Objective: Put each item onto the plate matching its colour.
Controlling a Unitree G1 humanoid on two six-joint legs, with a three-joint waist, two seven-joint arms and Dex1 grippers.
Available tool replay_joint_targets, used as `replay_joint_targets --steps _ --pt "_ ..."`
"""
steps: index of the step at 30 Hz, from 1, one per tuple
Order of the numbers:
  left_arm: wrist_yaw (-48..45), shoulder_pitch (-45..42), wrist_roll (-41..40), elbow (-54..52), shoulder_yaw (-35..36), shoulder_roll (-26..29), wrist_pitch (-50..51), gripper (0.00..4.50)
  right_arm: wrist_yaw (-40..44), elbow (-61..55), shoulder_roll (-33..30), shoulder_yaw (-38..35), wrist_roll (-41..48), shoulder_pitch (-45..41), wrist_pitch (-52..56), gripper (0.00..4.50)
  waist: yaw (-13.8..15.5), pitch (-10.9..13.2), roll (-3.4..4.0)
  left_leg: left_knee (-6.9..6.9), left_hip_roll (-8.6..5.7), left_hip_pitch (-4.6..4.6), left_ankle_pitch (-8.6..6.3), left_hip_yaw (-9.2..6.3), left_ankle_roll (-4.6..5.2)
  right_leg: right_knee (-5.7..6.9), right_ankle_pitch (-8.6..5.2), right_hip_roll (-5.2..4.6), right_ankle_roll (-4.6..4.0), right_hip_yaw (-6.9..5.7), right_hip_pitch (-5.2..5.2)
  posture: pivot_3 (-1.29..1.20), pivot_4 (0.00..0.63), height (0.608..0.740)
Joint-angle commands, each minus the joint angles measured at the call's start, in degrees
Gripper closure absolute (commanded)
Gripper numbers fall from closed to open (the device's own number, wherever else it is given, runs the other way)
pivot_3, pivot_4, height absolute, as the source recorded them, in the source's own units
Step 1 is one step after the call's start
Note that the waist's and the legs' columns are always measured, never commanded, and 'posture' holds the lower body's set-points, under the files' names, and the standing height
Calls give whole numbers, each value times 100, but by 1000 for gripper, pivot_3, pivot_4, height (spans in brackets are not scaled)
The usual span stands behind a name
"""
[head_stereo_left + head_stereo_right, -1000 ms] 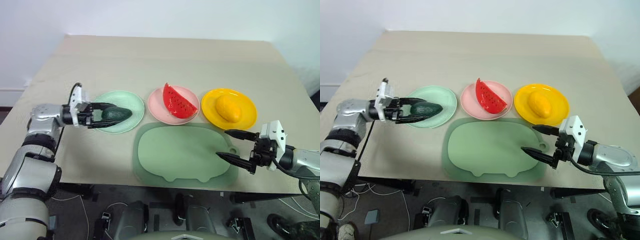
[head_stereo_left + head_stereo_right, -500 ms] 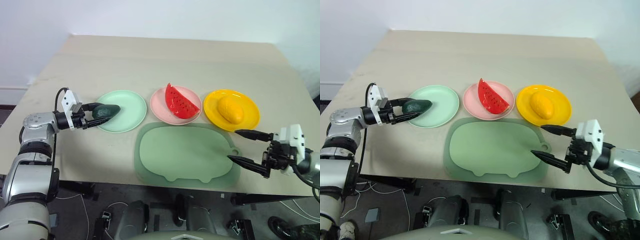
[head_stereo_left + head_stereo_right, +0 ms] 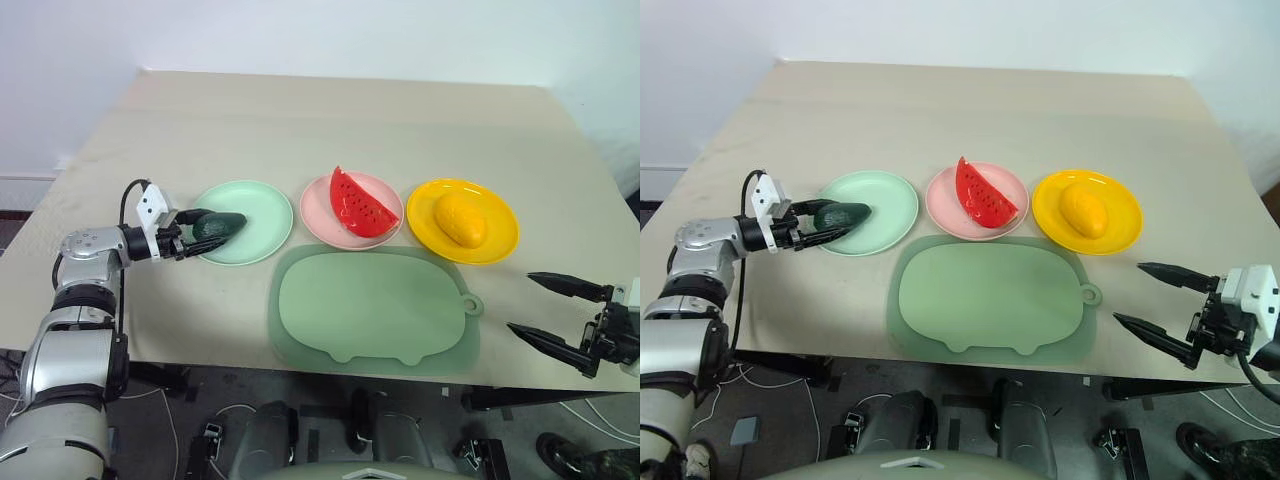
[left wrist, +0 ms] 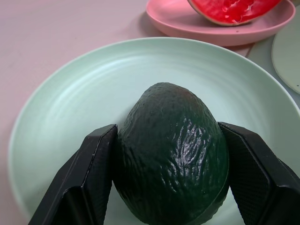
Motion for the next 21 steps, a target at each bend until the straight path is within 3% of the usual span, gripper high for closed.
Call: replay_joint_targets --steps 1,4,10,13,17,21 --pt "240 -226 114 20 216 -2 -49 775 -106 -120 40 -8 29 -28 -98 0 1 0 0 0 0 0 0 0 0 0 0 0 0 0 0 0 150 736" --pt "351 -309 152 32 279 -52 -72 21 -199 -168 69 83 31 -39 -92 0 1 0 0 0 0 0 0 -1 0 0 0 0 0 0 0 0 150 736" --pt "200 -386 -60 -162 681 88 -416 21 -268 -212 83 133 88 -1 -71 0 0 0 0 0 -1 0 0 1 -1 0 0 0 0 0 0 0 150 736" --pt "-357 -312 -268 -366 919 334 -305 21 -269 -203 69 134 109 10 -51 0 -14 0 0 -1 0 0 0 0 -1 0 0 0 0 0 -1 0 150 736" --pt "-1419 332 -770 -1131 1279 791 -10 21 -195 -57 -26 99 108 -25 -28 0 -70 -2 4 -3 4 2 0 3 -1 1 0 1 -1 0 -3 0 150 736" --pt "-1729 1429 -1369 -2085 1572 1278 644 21 -173 142 -90 1 65 -71 -44 0 -140 -3 7 -4 10 4 0 0 -1 0 0 -1 0 2 -1 0 150 736"
